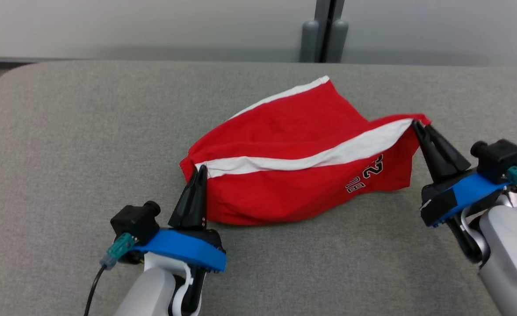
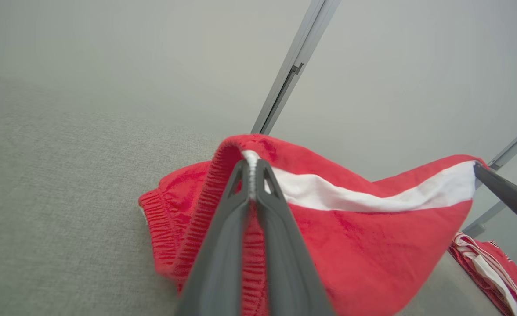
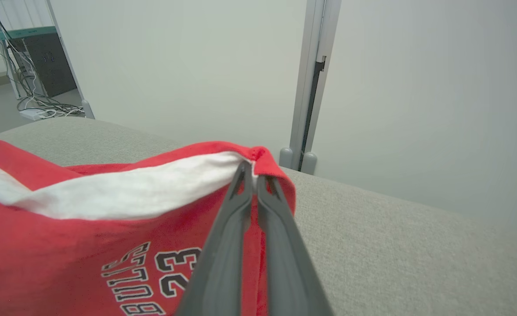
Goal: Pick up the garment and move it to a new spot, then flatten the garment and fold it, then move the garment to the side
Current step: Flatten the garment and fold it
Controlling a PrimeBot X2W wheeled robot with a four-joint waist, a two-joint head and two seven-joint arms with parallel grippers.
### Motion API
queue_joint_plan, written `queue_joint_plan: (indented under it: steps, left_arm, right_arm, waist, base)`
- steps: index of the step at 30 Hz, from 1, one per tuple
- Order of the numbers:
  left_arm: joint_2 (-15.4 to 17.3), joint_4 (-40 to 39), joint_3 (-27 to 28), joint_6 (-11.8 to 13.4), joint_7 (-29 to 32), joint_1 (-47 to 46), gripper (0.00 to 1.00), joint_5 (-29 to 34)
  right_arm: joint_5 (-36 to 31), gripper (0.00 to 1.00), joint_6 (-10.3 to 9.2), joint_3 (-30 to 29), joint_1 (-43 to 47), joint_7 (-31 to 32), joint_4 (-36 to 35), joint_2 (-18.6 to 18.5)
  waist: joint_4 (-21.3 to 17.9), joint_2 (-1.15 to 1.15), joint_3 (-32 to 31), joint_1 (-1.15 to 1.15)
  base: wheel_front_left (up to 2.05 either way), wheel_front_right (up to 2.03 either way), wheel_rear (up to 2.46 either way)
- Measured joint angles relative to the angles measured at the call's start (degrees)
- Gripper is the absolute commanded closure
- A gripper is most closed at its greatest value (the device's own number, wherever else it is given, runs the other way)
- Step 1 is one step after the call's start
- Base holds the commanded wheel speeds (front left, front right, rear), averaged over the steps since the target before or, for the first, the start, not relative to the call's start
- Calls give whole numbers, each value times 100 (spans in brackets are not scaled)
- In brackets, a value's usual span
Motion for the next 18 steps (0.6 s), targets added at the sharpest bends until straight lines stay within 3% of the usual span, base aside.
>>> queue_joint_plan:
  steps: [7,12,18]
  left_arm:
    - [-1,-198,-200,404,-1,-755,100,-326]
    - [0,-312,-348,879,0,-1204,100,-525]
    - [2,-399,-610,1109,0,-1471,100,-712]
  right_arm:
    - [-136,100,0,231,-1280,-1,667,-258]
    - [-311,100,0,537,-2281,0,1325,-415]
    - [-413,100,0,734,-3014,-1,1834,-349]
  waist:
    - [285,1,618,0]
    - [594,1,1168,0]
    - [826,2,1593,0]
  base:
    - [0,0,0]
    - [0,0,0]
    - [0,0,0]
